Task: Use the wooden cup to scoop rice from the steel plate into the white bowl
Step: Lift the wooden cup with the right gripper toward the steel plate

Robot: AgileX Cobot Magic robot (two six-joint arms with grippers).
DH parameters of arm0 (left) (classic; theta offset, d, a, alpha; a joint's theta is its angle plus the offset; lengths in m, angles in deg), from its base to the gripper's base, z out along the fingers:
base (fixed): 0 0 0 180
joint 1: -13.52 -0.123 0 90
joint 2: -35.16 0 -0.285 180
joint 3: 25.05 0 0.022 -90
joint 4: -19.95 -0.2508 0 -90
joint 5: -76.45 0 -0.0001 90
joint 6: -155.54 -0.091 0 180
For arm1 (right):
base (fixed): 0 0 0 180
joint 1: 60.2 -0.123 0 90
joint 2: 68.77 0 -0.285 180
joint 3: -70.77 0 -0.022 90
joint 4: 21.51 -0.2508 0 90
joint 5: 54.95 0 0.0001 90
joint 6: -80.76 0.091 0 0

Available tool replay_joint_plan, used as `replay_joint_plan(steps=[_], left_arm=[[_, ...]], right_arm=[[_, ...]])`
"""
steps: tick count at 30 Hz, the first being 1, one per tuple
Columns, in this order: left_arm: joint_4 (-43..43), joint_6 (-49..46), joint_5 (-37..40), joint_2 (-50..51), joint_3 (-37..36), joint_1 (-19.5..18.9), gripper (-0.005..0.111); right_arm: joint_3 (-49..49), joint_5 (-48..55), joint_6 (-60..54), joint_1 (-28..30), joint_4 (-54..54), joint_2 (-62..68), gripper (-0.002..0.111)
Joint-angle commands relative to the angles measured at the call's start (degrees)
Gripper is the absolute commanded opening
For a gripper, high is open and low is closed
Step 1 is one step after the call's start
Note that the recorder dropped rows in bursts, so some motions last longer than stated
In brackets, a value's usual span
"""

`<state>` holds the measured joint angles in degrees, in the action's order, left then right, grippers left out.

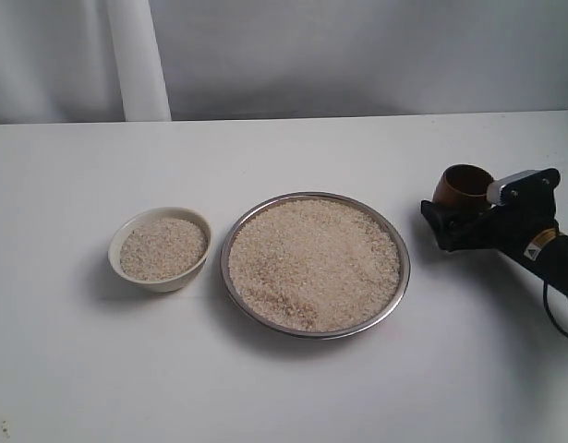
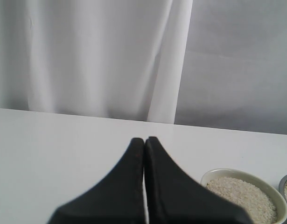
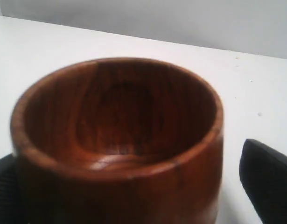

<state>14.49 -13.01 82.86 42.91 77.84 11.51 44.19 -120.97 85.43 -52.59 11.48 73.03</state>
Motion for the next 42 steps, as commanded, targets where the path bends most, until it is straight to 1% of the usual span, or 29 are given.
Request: replay_joint_plan(steps=[1, 4, 9, 11, 15, 17, 19, 20, 23, 28, 32, 40, 42], left_arm=[[0.42, 0.27, -0.17, 0.04, -0.11, 0.27, 0.000], [0.42, 0.27, -0.17, 0.04, -0.11, 0.27, 0.000], [0.42, 0.27, -0.17, 0.04, -0.11, 0.27, 0.000], [0.42, 0.27, -0.17, 0.04, -0.11, 0.27, 0.000], [0.42, 0.27, -0.17, 0.04, -0.11, 0.27, 0.000], [0.42, 0.27, -0.17, 0.04, -0.11, 0.27, 0.000], [0.42, 0.27, -0.17, 0.04, -0.11, 0.27, 0.000], [0.42, 0.27, -0.17, 0.04, -0.11, 0.27, 0.000], [0.42, 0.27, -0.17, 0.04, -0.11, 0.27, 0.000], [0.42, 0.27, -0.17, 0.04, -0.11, 0.27, 0.000], [0.42, 0.27, -0.17, 0.04, -0.11, 0.27, 0.000], [0.42, 0.27, -0.17, 0.04, -0.11, 0.27, 0.000], [0.42, 0.27, -0.17, 0.04, -0.11, 0.27, 0.000]], right_arm=[[2.56, -0.32, 1.21, 0.38, 1.65, 0.83, 0.105], [4.88, -0.09, 2.88, 0.38, 3.15, 2.27, 0.105], [5.52, 0.67, 2.88, 0.38, 3.00, 2.39, 0.105], [5.52, 0.67, 2.88, 0.38, 3.00, 2.39, 0.100], [5.52, 0.67, 2.88, 0.38, 3.58, 2.39, 0.075], [5.52, 0.67, 3.14, 0.38, 3.68, 2.39, 0.061], [5.52, 0.67, 3.54, 0.38, 3.68, 2.39, 0.051], [5.52, 0.67, 3.53, 0.38, 3.68, 2.39, 0.047], [5.52, 0.67, 3.84, 0.38, 3.68, 2.39, 0.039], [5.52, 0.17, 9.90, 0.38, 3.98, 2.39, 0.039], [5.52, -1.14, 12.60, 0.38, 3.87, 2.39, 0.039], [5.52, -1.39, 13.38, 0.38, 3.87, 2.24, 0.038], [5.52, -1.78, 13.27, 0.38, 3.87, 1.37, 0.035]])
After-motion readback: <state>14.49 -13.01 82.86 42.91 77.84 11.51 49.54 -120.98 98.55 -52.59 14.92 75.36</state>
